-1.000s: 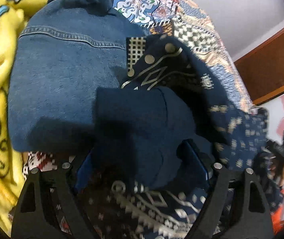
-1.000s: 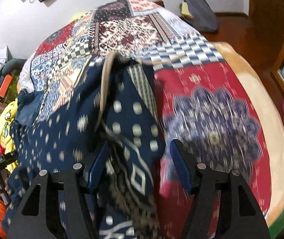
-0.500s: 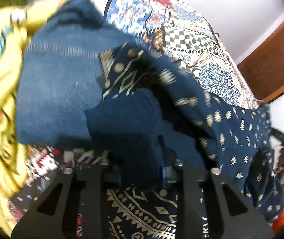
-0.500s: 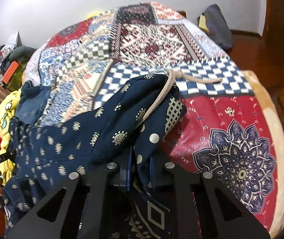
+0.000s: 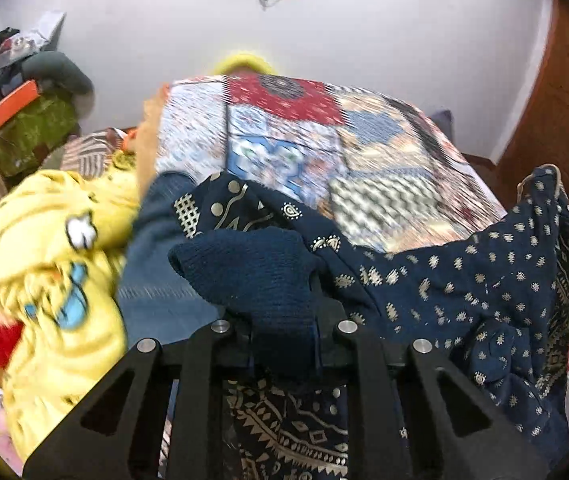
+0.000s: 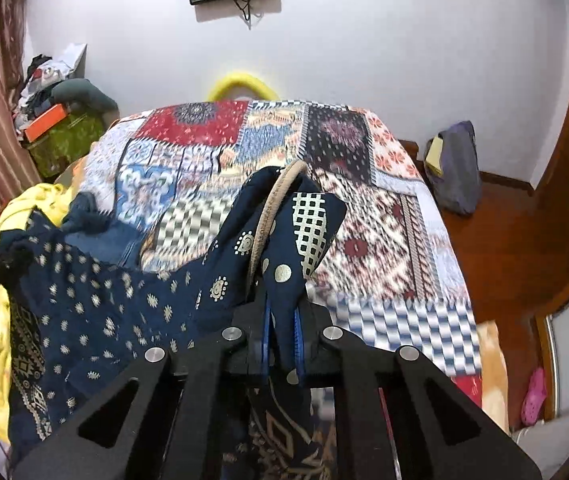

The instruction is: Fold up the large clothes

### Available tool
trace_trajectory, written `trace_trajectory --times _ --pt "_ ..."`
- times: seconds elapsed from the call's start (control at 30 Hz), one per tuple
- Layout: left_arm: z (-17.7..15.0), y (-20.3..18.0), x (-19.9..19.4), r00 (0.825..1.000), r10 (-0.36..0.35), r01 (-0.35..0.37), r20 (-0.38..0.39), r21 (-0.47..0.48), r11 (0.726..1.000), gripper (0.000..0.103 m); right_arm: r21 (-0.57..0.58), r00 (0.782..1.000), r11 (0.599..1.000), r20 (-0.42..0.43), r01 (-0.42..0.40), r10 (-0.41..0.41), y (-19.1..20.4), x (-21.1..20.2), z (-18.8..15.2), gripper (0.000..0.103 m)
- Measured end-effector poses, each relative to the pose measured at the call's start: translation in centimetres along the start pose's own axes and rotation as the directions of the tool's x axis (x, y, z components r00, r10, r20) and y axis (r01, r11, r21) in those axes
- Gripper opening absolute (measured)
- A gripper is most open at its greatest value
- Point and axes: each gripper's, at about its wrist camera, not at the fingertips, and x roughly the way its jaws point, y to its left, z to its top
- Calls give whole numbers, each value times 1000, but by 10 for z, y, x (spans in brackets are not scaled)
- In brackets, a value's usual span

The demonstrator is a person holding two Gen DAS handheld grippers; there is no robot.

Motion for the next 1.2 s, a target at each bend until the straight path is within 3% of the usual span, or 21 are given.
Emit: trace_trajectory --times 0.13,0.33,0.43,0.57,0.67,0.77,0.8,0.9,1.03,1.2 --pt "21 32 40 998 20 -24 -53 -80 997 19 46 999 999 -28 28 -27 -5 46 12 8" --pt "8 39 106 977 133 -129 -165 34 991 22 -38 987 994 -124 99 -103 -16 97 4 9" --pt "-5 38 119 971 155 -147 -182 54 988 32 -70 984 990 -124 122 -130 -19 102 -5 11" --pt "-17 35 123 959 185 -171 -215 83 982 37 -84 975 984 -143 157 -168 -20 91 -10 16" --pt "-21 27 101 959 198 -177 -203 118 977 42 -97 969 983 -180 155 -171 -21 74 -14 21" --pt "-20 22 70 970 167 -149 -176 111 983 57 -90 971 987 -190 131 -147 -21 47 -20 43" --pt "-21 20 53 975 153 -137 -164 104 985 67 -84 972 989 -187 125 -139 -20 35 -22 50" --pt "-24 17 10 987 112 -103 -112 83 991 72 -56 983 994 -150 96 -103 -17 -6 -29 61" --pt "-33 15 -51 996 69 -66 -57 53 996 82 -35 992 998 -113 47 -51 -8 -63 -42 66" --pt "-53 19 -109 997 69 -66 -29 79 995 91 -83 996 996 -80 33 -40 8 -115 -71 75"
